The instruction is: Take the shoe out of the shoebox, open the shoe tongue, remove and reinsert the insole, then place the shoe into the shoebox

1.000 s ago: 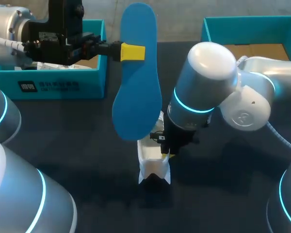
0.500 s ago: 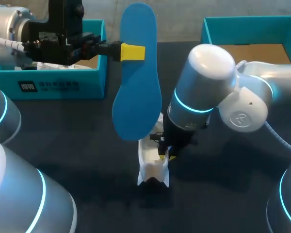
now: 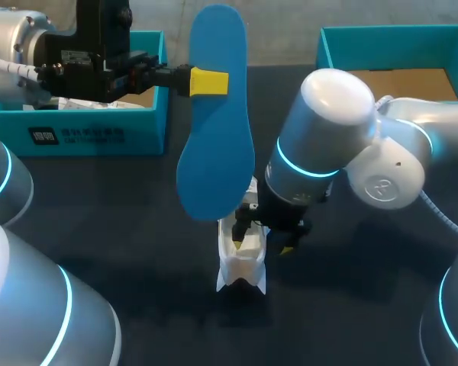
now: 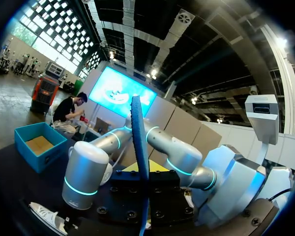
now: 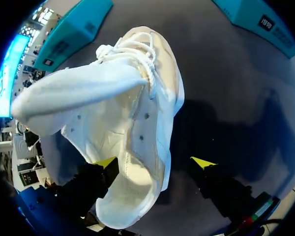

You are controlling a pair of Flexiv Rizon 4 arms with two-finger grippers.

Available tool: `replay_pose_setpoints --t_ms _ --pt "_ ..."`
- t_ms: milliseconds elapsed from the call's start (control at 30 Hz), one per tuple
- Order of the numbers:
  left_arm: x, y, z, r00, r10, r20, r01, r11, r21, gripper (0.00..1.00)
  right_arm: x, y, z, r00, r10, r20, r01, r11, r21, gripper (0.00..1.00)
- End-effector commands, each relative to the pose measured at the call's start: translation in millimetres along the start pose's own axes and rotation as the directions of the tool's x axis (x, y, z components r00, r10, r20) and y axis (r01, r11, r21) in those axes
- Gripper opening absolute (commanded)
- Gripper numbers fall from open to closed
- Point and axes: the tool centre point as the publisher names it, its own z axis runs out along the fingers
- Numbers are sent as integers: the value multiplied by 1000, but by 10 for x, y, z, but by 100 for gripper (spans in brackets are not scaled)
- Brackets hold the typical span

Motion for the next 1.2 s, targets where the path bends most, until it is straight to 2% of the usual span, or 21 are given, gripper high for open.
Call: replay_pose_setpoints --t_ms 33,367,533,667,800,833,1200 --pt "-2 -3 8 1000 -1 1 1 1000 -3 0 -16 -78 -147 1000 2 -10 -3 1000 -19 100" --pt "-2 -3 8 1000 -1 1 1 1000 -3 0 -45 -127 -536 990 47 -135 -52 998 -37 100" --pt "-2 -3 8 1000 -1 1 1 1000 -3 0 -93 -131 -751 974 3 -226 -9 1000 -27 100" --pt "-2 -3 8 1000 -1 1 1 1000 -3 0 -170 -92 -914 955 -17 -296 17 1000 -3 100" --pt "-2 -3 8 1000 -1 1 1 1000 -3 0 -240 -18 -1014 900 -30 -435 45 999 24 100" --pt "-2 -3 8 1000 -1 1 1 1000 -3 0 -244 -7 -1039 922 -5 -387 18 999 31 100" --pt "-2 -3 8 1000 -1 1 1 1000 -3 0 -244 -7 -1039 922 -5 -387 18 999 31 100"
